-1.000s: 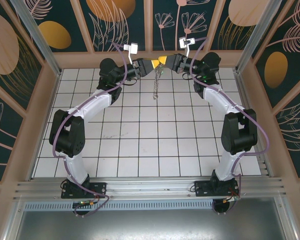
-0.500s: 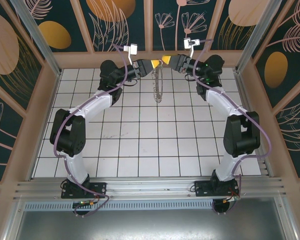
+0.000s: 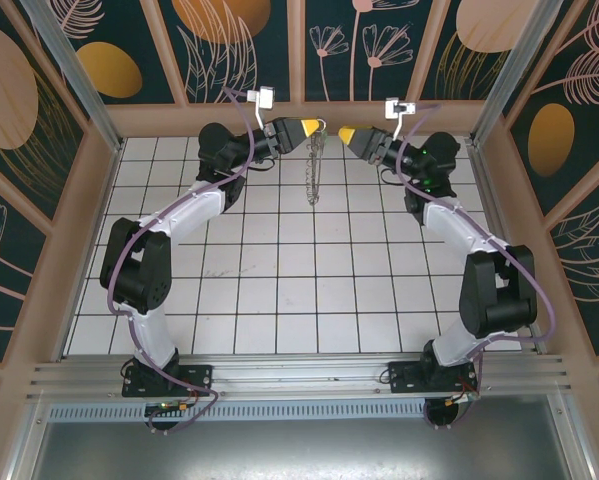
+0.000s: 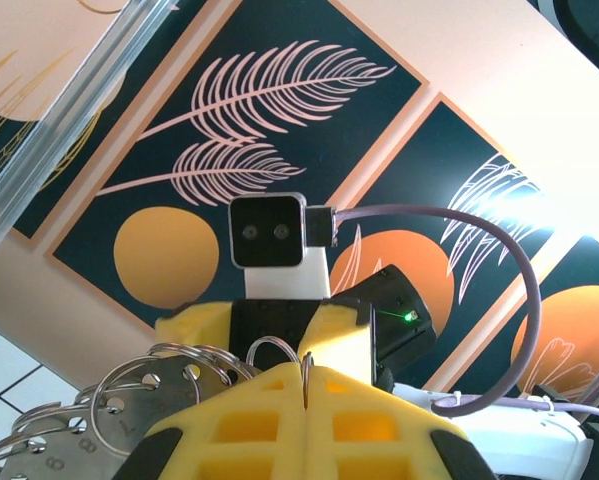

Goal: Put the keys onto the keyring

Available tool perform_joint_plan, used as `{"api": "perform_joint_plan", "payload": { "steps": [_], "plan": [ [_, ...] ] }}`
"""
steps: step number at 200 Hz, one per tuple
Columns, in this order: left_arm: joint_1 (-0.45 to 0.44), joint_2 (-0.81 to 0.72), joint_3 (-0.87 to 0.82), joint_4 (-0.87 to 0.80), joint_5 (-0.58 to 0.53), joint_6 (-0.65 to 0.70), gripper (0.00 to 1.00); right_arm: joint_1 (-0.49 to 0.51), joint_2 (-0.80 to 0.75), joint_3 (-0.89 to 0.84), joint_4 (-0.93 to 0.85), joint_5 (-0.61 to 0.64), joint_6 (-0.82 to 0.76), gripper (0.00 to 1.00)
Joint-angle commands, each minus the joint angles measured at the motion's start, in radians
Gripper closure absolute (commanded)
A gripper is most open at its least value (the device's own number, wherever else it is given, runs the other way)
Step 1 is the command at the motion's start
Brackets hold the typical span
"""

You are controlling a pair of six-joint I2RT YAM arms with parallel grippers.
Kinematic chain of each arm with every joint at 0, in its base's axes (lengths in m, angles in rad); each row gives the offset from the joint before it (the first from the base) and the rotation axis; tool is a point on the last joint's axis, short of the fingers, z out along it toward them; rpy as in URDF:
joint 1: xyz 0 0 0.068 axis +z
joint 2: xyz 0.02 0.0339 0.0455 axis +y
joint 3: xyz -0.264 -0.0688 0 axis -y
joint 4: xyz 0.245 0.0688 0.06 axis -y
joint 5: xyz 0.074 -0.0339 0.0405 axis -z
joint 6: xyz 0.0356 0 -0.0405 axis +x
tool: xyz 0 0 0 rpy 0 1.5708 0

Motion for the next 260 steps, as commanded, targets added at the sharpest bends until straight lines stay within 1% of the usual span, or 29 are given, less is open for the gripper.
{"api": "perform_joint_plan", "payload": {
  "steps": [1, 53, 77, 105, 117, 129, 141, 164, 184, 217, 260],
  "plan": [
    [-0.003, -0.009, 0.01, 0.084, 0.014, -0.028, 1.0, 0.038, -0.041, -0.006, -0.057, -0.002, -0.13, 0.48],
    [-0.003, -0.016, 0.01, 0.079, 0.022, -0.029, 1.0, 0.077, -0.031, 0.02, -0.079, -0.038, -0.188, 0.46],
    [-0.002, -0.016, 0.009, 0.081, 0.024, -0.029, 1.0, 0.08, -0.03, 0.018, -0.072, -0.048, -0.191, 0.5],
    [-0.003, -0.014, 0.009, 0.073, 0.024, -0.026, 1.0, 0.081, -0.045, -0.004, -0.044, -0.068, -0.19, 0.62],
    [-0.004, -0.014, 0.009, 0.07, 0.024, -0.024, 1.0, 0.081, -0.053, -0.012, -0.027, -0.082, -0.189, 0.64],
    [-0.002, -0.011, 0.012, 0.07, 0.025, -0.024, 1.0, 0.081, -0.059, -0.013, -0.034, -0.086, -0.196, 0.68],
    [-0.003, -0.011, 0.013, 0.07, 0.022, -0.024, 1.0, 0.081, -0.064, -0.013, -0.037, -0.087, -0.203, 0.75],
    [-0.003, -0.009, 0.015, 0.07, 0.02, -0.026, 1.0, 0.081, -0.067, -0.008, -0.039, -0.101, -0.203, 0.91],
    [-0.002, -0.008, 0.018, 0.07, 0.016, -0.028, 1.0, 0.081, -0.07, -0.007, -0.056, -0.101, -0.214, 1.0],
    [-0.004, -0.01, 0.019, 0.076, 0.01, -0.03, 1.0, 0.086, -0.07, -0.019, -0.084, -0.102, -0.228, 1.0],
    [-0.004, -0.011, 0.015, 0.096, 0.002, -0.04, 1.0, 0.125, -0.04, -0.021, -0.111, -0.093, -0.244, 1.0]
  ]
}}
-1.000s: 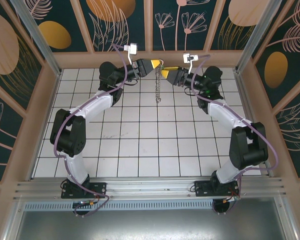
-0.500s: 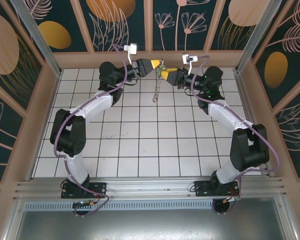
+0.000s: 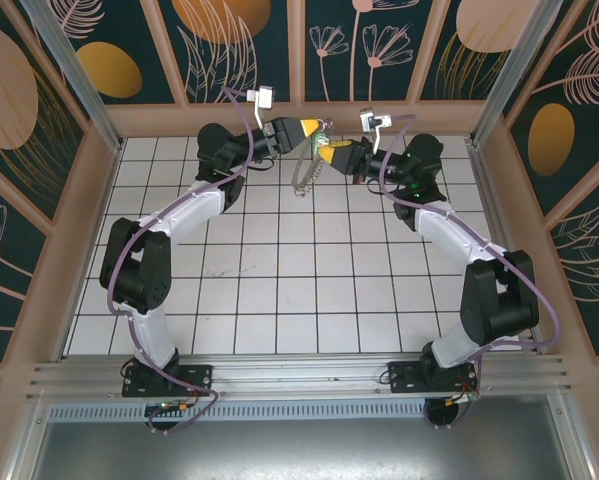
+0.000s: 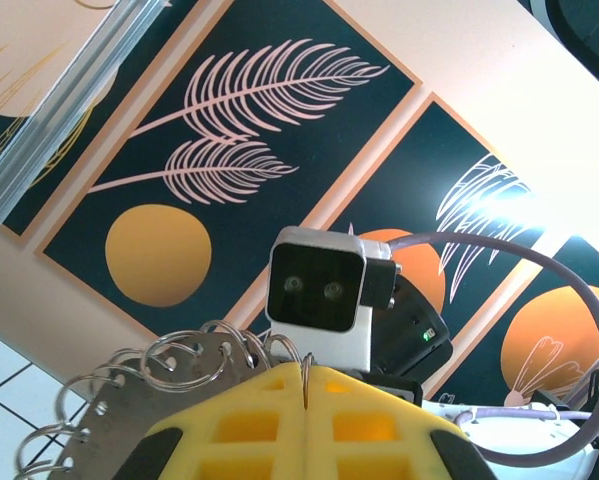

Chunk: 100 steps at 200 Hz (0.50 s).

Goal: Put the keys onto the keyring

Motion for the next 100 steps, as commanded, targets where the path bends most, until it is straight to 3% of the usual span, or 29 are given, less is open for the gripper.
{"api": "perform_joint_plan", "payload": {
  "steps": [1, 85, 100],
  "plan": [
    [-0.005, -0.011, 0.015, 0.083, -0.006, -0.017, 1.0, 0.032, -0.001, -0.007, -0.002, -0.013, -0.026, 1.0],
    [-0.013, -0.008, 0.004, 0.091, -0.019, -0.021, 1.0, 0.061, 0.038, 0.044, -0.03, 0.024, -0.018, 1.0],
    [-0.013, -0.01, 0.004, 0.093, -0.023, -0.022, 1.0, 0.053, 0.015, 0.021, -0.075, 0.04, -0.043, 0.78]
  ]
}}
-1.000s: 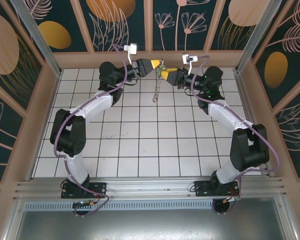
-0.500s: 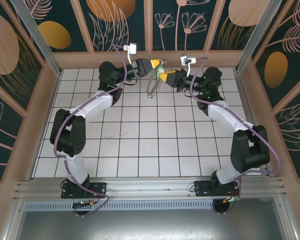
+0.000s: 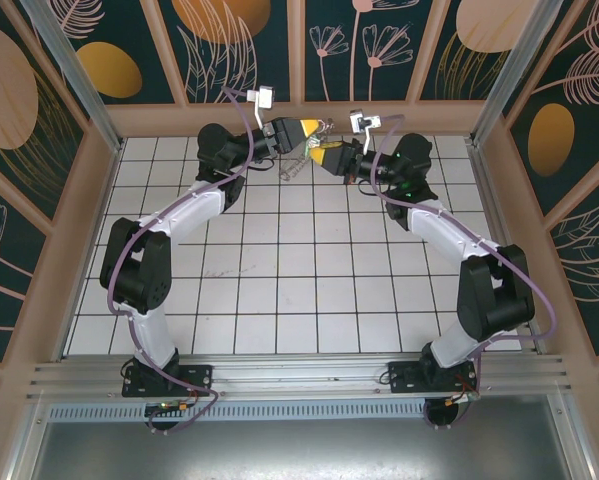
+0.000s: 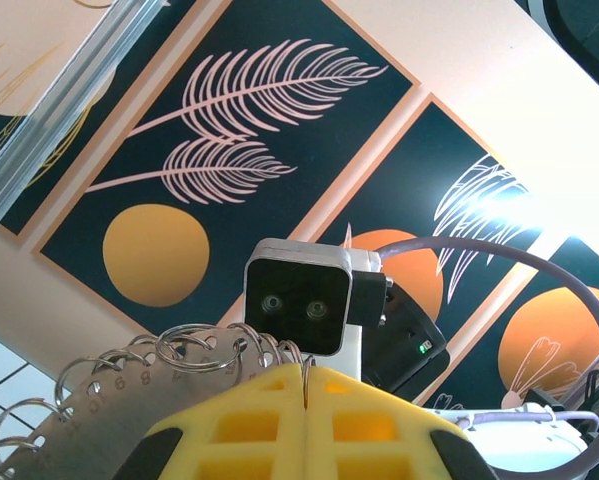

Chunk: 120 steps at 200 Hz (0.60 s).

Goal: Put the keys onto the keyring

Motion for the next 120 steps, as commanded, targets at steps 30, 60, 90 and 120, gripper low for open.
{"api": "perform_joint_plan", "payload": {
  "steps": [30, 60, 90, 120],
  "plan": [
    [-0.012, -0.012, 0.003, 0.087, -0.027, -0.014, 1.0, -0.024, -0.118, -0.101, -0.111, 0.033, -0.07, 0.58],
    [-0.012, -0.013, 0.004, 0.09, -0.027, -0.013, 1.0, -0.052, -0.258, -0.192, -0.205, 0.079, -0.131, 0.56],
    [-0.012, -0.013, 0.003, 0.096, -0.032, -0.014, 1.0, -0.068, -0.342, -0.202, -0.199, 0.168, -0.094, 0.57],
    [-0.012, -0.021, -0.018, 0.103, -0.068, -0.016, 1.0, -0.061, -0.323, -0.171, -0.076, 0.327, 0.105, 0.6]
  ]
}}
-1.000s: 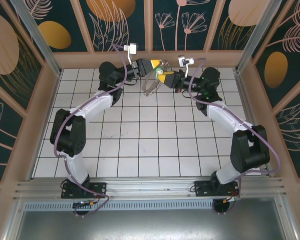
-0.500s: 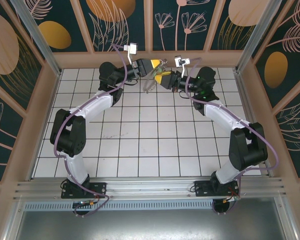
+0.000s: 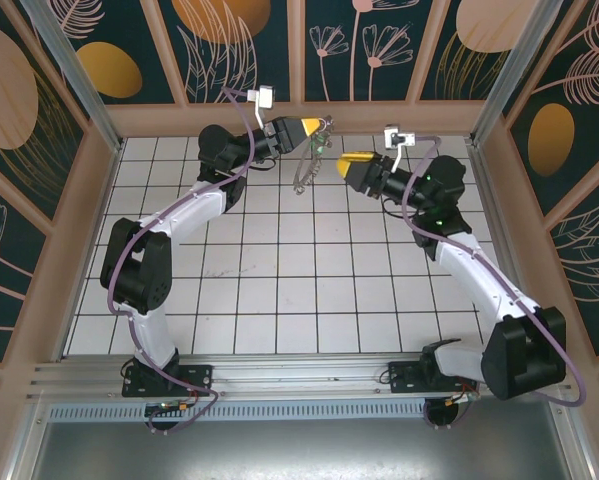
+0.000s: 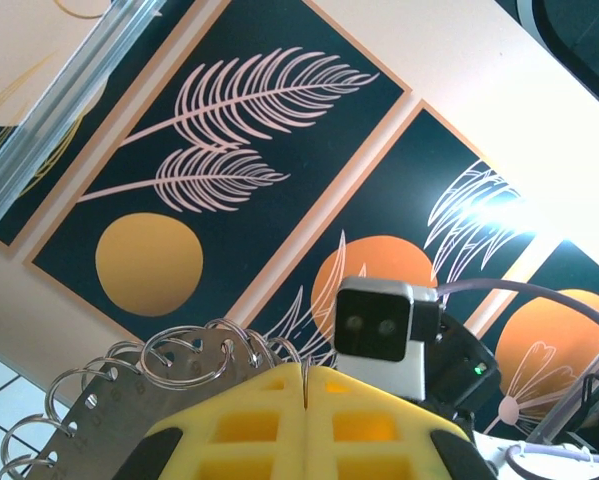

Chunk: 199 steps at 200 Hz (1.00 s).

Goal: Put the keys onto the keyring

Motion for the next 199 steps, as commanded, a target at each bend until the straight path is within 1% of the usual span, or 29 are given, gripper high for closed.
{"api": "perform_joint_plan", "payload": {
  "steps": [1, 10, 22, 31, 46, 111, 199],
  "plan": [
    [-0.006, -0.021, -0.017, 0.08, -0.045, -0.009, 1.0, 0.003, 0.015, 0.026, 0.112, 0.156, 0.159, 0.6],
    [-0.006, -0.025, -0.025, 0.08, -0.061, -0.01, 1.0, 0.011, 0.032, 0.036, 0.148, 0.209, 0.219, 0.6],
    [-0.006, -0.031, -0.035, 0.078, -0.079, -0.009, 1.0, 0.022, 0.055, 0.044, 0.196, 0.244, 0.28, 0.6],
    [-0.006, -0.032, -0.039, 0.076, -0.086, -0.007, 1.0, 0.028, 0.073, 0.054, 0.241, 0.254, 0.315, 0.6],
    [-0.006, -0.036, -0.044, 0.066, -0.098, -0.003, 1.0, 0.042, 0.102, 0.077, 0.269, 0.271, 0.348, 0.6],
    [-0.007, -0.039, -0.05, 0.062, -0.109, 0.002, 1.0, 0.065, 0.2, 0.136, 0.325, 0.281, 0.406, 0.65],
    [-0.009, -0.038, -0.049, 0.065, -0.103, 0.001, 1.0, 0.1, 0.266, 0.178, 0.356, 0.271, 0.414, 0.72]
  ]
}}
